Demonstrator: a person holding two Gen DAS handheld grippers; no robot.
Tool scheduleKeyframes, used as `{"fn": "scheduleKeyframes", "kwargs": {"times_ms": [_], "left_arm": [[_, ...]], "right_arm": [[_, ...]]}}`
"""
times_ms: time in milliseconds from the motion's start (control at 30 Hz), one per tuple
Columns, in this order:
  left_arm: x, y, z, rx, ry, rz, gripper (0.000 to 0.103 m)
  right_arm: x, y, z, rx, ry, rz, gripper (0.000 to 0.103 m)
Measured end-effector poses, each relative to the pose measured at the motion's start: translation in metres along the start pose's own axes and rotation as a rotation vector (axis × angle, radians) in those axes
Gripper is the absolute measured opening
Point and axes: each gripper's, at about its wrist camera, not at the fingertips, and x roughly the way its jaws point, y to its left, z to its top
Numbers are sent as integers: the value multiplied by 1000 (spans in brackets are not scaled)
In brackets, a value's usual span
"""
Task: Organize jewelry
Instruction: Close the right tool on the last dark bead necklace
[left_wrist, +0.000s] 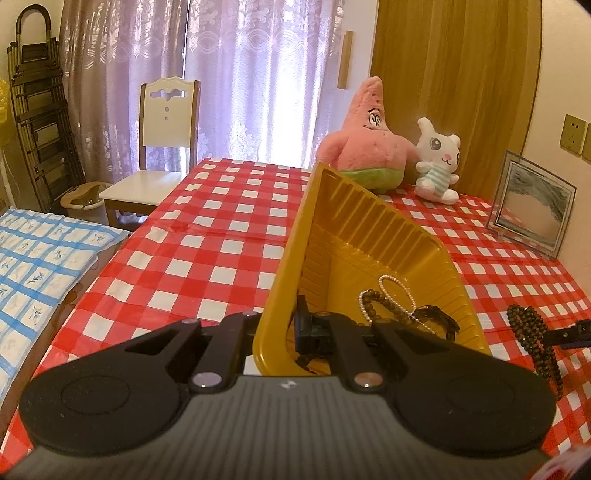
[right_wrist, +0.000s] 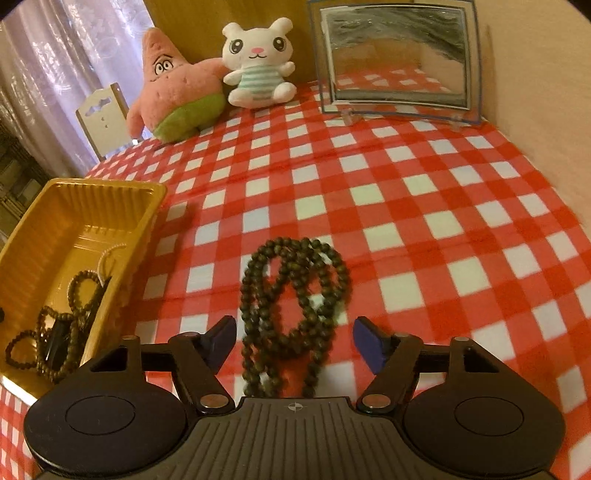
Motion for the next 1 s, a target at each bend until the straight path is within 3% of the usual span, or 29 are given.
{"fn": "scheduleKeyframes", "kwargs": {"times_ms": [100,267,333,467,633,767,900,933,1000], "left_arm": [[0,1,1,0,0,3,7],[1,0,0,1,0,4,7],[0,-1,0,2,-1,4,7],[1,0,0,0,0,4,7],[0,-1,-1,1,0,3,7],[1,-1,0,1,-1,3,7],[0,-2,-1,3,-1,4,7],[1,-1,0,3,0,4,7],[1,-1,0,2,0,4,7]], "right_arm": [[10,7,2,-19,-1,-8,70],[23,25,-6,-140,-16,-99,69],[24,29,-10,-182,-25,-113,62],[21,31,-16,-237,-30,-102,28],[11,34,-24,-270,-17,-50,16],[-1,41,-35,-291,18,4,15],[-8,44,-43,-280,35,4,16],[-8,44,-43,-272,37,-4,18],[-6,44,-42,-254,34,-27,34]]}}
